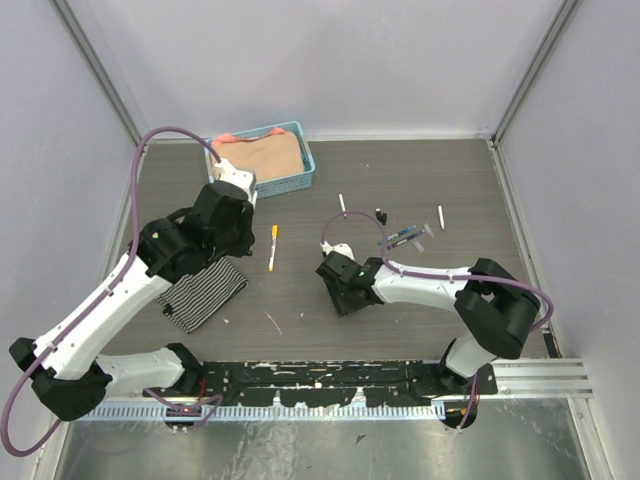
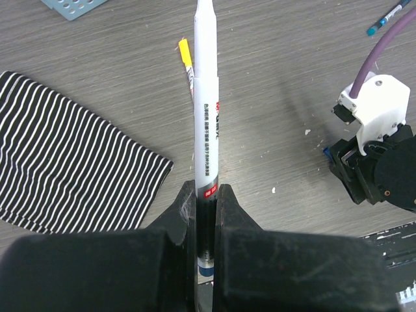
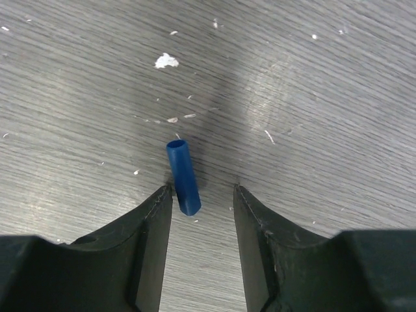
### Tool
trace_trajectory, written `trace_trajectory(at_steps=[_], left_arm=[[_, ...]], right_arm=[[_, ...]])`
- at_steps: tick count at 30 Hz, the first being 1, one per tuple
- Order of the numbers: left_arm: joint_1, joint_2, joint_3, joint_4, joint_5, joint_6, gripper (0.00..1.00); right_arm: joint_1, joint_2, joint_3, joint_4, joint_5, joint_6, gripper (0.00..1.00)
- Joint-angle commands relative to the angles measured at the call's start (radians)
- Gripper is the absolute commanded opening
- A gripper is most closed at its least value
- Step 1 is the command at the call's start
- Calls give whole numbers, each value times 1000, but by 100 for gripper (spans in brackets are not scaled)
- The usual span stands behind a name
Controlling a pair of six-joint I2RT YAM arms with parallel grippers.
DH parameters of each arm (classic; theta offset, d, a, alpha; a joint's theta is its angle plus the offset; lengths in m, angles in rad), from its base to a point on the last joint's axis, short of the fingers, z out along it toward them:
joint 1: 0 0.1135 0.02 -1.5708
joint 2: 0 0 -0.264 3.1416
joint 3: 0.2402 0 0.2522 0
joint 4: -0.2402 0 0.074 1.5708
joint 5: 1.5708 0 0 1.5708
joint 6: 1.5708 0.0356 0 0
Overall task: Insert the pens into the pen caps
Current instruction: Place the pen cap at the center of the board.
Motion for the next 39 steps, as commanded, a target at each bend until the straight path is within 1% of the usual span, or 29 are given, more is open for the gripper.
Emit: trace_trajectory(at_steps=[1, 11, 16, 22, 27, 32, 33, 39], left_arm=[[4, 4, -9, 22, 12, -1, 0], [3, 16, 6, 22, 15, 1, 0], [4, 27, 17, 23, 16, 7, 0], [4, 30, 10, 37, 19, 7, 0], [3, 44, 11, 39, 34, 7, 0], [4, 46, 8, 42, 40, 7, 0], [4, 47, 7, 41, 41, 7, 0], [5, 45, 7, 40, 38, 8, 0]], right_arm=[[-19, -16, -9, -42, 87, 43, 47], [-92, -17, -8, -30, 104, 31, 47], [-107, -13, 0, -30, 98, 20, 47], [-108, -36, -25, -33, 11, 8, 48], [-107, -78, -64, -41, -28, 28, 49], [-109, -92, -76, -57, -10, 53, 49], [-110, -90, -76, -61, 20, 59, 49], [-151, -88, -68, -62, 70, 68, 49]])
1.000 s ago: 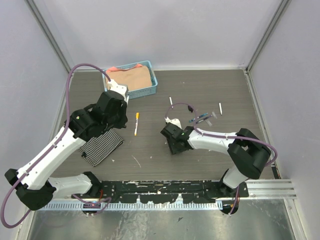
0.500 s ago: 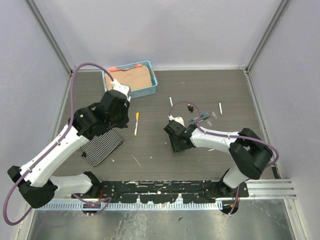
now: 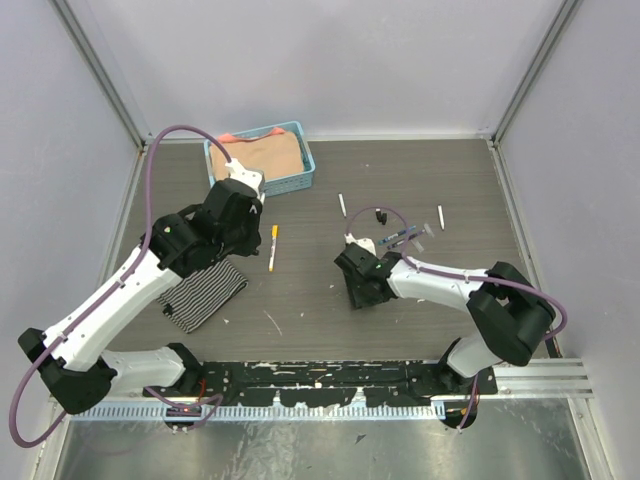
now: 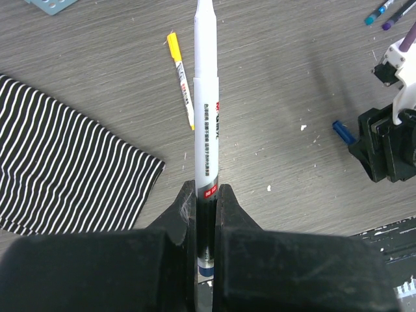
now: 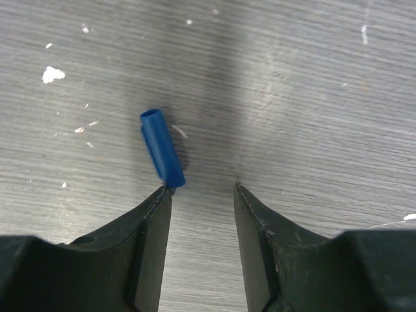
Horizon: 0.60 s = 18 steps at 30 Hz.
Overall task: Insert the pens into the pen caps
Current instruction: Place the pen cap at the center of the board.
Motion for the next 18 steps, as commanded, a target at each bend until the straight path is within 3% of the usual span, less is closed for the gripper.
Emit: trace_trajectory(at_steps=[1, 18], left_arm=[[5, -3, 7, 26, 5, 8, 0], [4, -4, 5, 25, 7, 12, 0]], right_arm=[[-34, -18, 0, -30, 69, 16, 49], [-126, 33, 15, 61, 44, -17, 49]])
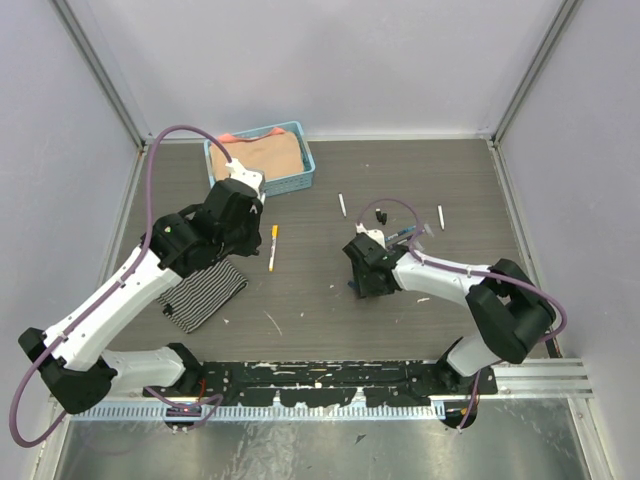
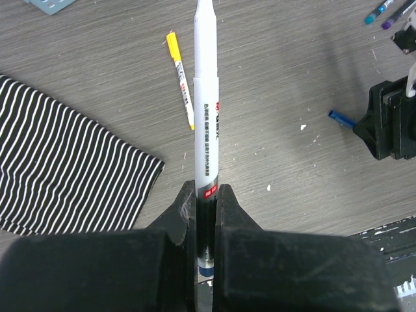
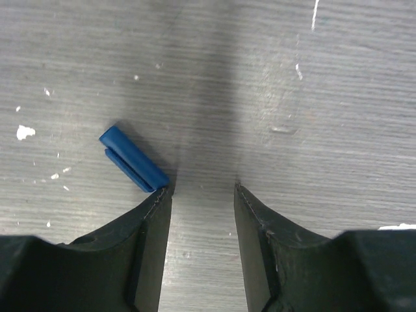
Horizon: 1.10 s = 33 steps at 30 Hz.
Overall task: Insert the pens into the pen caps
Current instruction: Place the pen cap at the center of the board.
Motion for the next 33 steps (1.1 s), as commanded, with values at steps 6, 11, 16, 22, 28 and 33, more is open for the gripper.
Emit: trace_trajectory(at_steps=[6, 11, 16, 22, 28, 33], left_arm=[[4, -4, 10, 21, 6, 13, 0], [4, -3, 7, 31, 8, 12, 0], [4, 6, 6, 37, 18, 13, 0], [4, 4, 9, 37, 24, 12, 0], [4, 0, 9, 32, 20, 13, 0], [5, 8, 14, 36, 30, 10, 0]], right_arm=[[-64, 9, 51, 5, 33, -31, 49], [-64, -92, 56, -31, 43, -5, 49], [4, -138, 64, -21, -3, 47, 49], [98, -23, 95, -45, 44, 74, 57], [104, 17, 78, -62, 66, 74, 57], [103, 27, 65, -50, 72, 72, 57]])
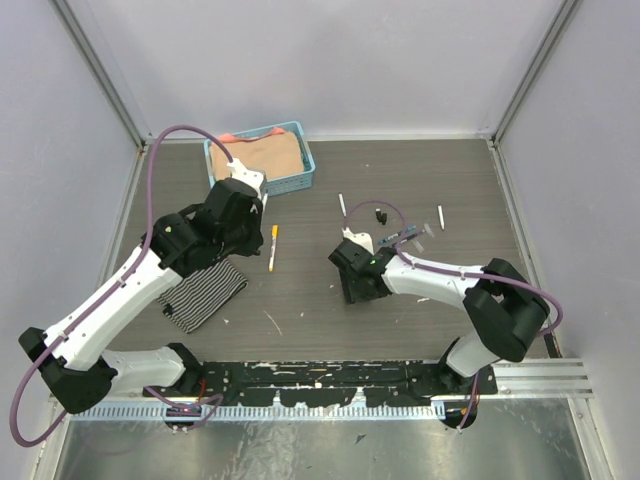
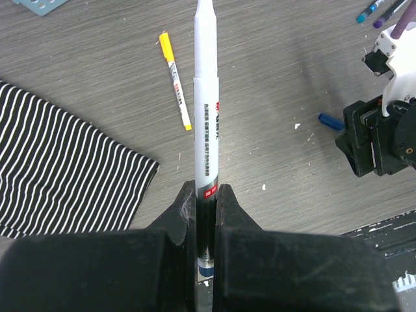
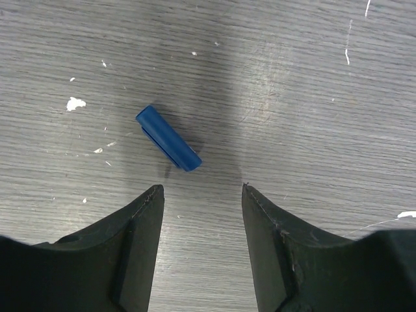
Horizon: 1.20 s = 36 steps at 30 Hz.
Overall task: Insert the pens into the pen caps
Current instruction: Place the pen cap at the center of the board, then insert the pen cap onto the pen.
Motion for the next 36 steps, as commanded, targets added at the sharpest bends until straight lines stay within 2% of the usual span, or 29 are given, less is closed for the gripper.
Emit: trace_trajectory(at_steps=[1, 24, 36], left_arm=[[4, 8, 16, 27, 15, 8, 0], [4, 25, 33, 31, 11, 13, 0], [4, 16, 24, 29, -10, 17, 0]], right_arm=[[-2, 6, -1, 10, 47, 19, 57], [-86, 72, 8, 39, 72, -36, 56], [-134, 162, 100, 85, 47, -93, 56]])
